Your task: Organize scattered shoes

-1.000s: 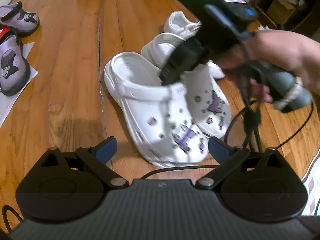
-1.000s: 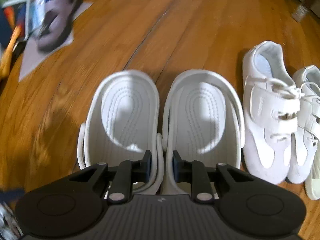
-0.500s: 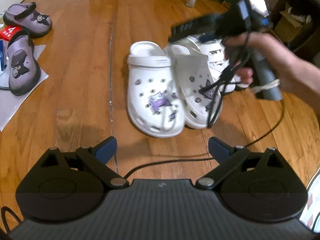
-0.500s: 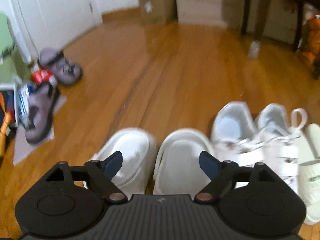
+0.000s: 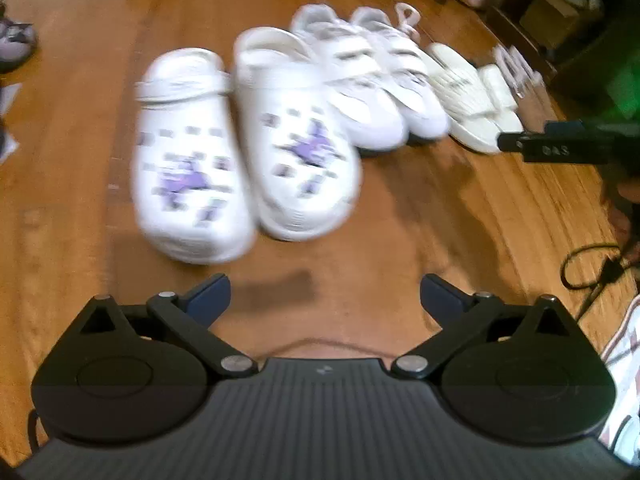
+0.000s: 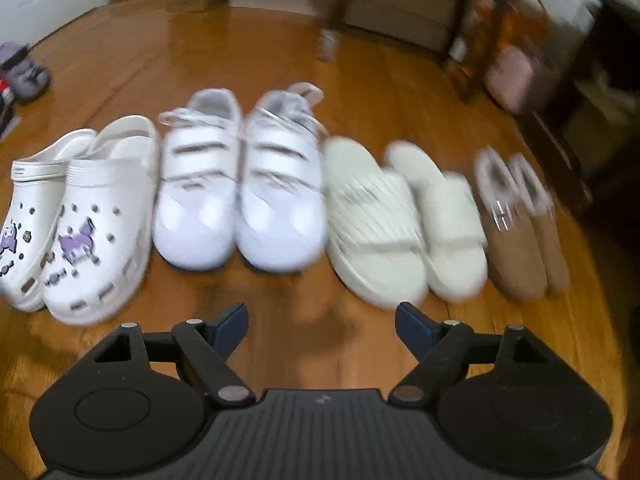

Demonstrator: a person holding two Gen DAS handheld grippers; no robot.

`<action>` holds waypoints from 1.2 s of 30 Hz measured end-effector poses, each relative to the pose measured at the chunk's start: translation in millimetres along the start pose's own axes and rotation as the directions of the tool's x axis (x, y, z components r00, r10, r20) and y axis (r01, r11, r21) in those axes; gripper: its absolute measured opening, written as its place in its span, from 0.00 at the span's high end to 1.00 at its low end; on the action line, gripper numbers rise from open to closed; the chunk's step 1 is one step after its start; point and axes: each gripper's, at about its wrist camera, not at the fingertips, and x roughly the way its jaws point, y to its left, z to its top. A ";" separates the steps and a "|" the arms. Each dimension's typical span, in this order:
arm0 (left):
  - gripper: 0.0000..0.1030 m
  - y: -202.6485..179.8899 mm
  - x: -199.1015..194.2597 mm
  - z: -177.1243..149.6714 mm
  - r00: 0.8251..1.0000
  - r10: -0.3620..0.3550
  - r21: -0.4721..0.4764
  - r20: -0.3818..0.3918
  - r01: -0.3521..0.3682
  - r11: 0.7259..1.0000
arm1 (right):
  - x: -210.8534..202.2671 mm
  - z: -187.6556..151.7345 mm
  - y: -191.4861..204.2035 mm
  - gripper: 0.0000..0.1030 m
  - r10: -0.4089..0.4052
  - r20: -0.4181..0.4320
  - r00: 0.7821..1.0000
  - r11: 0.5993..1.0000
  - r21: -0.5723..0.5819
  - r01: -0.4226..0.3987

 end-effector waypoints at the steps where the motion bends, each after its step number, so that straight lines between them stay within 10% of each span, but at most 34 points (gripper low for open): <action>1: 0.00 -11.1 2.8 0.3 1.000 0.005 0.012 0.005 -0.005 1.000 | -5.9 -8.5 -7.8 0.20 -0.005 0.012 1.000 1.000 0.014 0.005; 8: 0.00 -83.0 11.8 4.6 0.997 -0.002 0.022 0.073 0.000 1.000 | -38.9 -47.0 -46.8 0.17 -0.002 0.102 0.995 0.997 0.080 -0.006; 17: 0.00 -124.3 51.1 -5.8 0.998 0.063 -0.002 -0.030 -0.063 0.998 | -37.4 -70.8 -58.1 0.11 -0.014 0.069 0.997 0.989 0.148 0.004; 36: 0.00 -113.2 49.2 -23.5 0.995 0.102 -0.109 -0.009 -0.103 0.989 | -44.3 -74.7 -21.5 0.04 0.058 -0.002 0.998 0.984 0.167 -0.057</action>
